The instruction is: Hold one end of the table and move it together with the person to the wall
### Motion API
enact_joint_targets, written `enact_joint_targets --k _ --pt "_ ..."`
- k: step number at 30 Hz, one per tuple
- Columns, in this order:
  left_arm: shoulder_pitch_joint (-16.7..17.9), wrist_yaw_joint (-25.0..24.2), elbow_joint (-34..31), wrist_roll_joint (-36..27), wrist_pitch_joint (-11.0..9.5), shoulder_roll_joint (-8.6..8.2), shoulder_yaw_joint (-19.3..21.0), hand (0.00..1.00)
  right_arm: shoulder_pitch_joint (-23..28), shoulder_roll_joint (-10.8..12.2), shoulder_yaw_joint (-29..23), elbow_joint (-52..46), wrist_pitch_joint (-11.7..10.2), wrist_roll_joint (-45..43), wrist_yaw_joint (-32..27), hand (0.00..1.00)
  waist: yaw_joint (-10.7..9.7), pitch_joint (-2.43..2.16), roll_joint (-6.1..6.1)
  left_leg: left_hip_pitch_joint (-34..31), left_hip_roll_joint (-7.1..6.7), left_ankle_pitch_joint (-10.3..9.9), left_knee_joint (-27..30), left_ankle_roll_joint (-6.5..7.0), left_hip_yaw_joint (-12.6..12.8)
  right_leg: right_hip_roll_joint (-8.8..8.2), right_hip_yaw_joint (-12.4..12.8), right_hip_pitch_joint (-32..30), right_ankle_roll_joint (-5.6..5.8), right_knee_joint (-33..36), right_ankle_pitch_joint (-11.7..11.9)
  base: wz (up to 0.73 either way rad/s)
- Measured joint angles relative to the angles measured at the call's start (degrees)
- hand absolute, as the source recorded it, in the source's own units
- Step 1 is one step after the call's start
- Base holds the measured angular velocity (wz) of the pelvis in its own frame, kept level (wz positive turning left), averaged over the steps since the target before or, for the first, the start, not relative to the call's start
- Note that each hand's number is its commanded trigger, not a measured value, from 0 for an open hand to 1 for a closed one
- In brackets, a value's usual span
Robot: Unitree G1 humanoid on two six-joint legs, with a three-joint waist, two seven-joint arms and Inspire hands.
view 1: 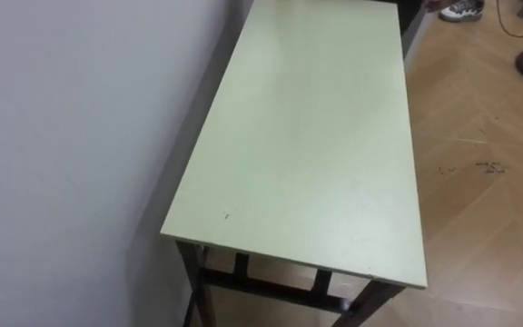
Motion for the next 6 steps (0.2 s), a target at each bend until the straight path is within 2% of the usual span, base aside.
enact_joint_targets --k 2,4,6 --pt "-0.6 0.5 2.4 1.6 0.1 -0.65 1.8 0.0 -0.4 0.3 -1.6 2.4 0.0 0.2 -0.9 0.0 0.0 0.16 -0.09 0.7 0.01 0.0 -0.1 0.0 -0.3 0.01 -0.3 0.9 0.03 -0.2 0.0 0.06" --pt "-0.7 0.8 2.8 2.9 0.1 -1.12 2.9 0.0 -0.5 0.3 -2.0 3.1 0.0 0.3 -1.8 0.0 0.1 -0.03 -0.05 0.8 0.07 -0.2 -0.3 -0.14 -0.6 0.08 -0.5 1.1 0.05 -0.3 -0.1 0.06" --pt "-0.7 1.1 2.9 4.0 0.2 -1.21 3.2 0.0 -0.6 0.3 -2.1 3.6 0.0 0.2 -2.3 0.0 0.1 -0.04 -0.09 0.9 0.16 -0.2 -0.8 -0.18 -0.7 0.22 -0.5 1.2 0.01 -0.6 0.0 0.02"
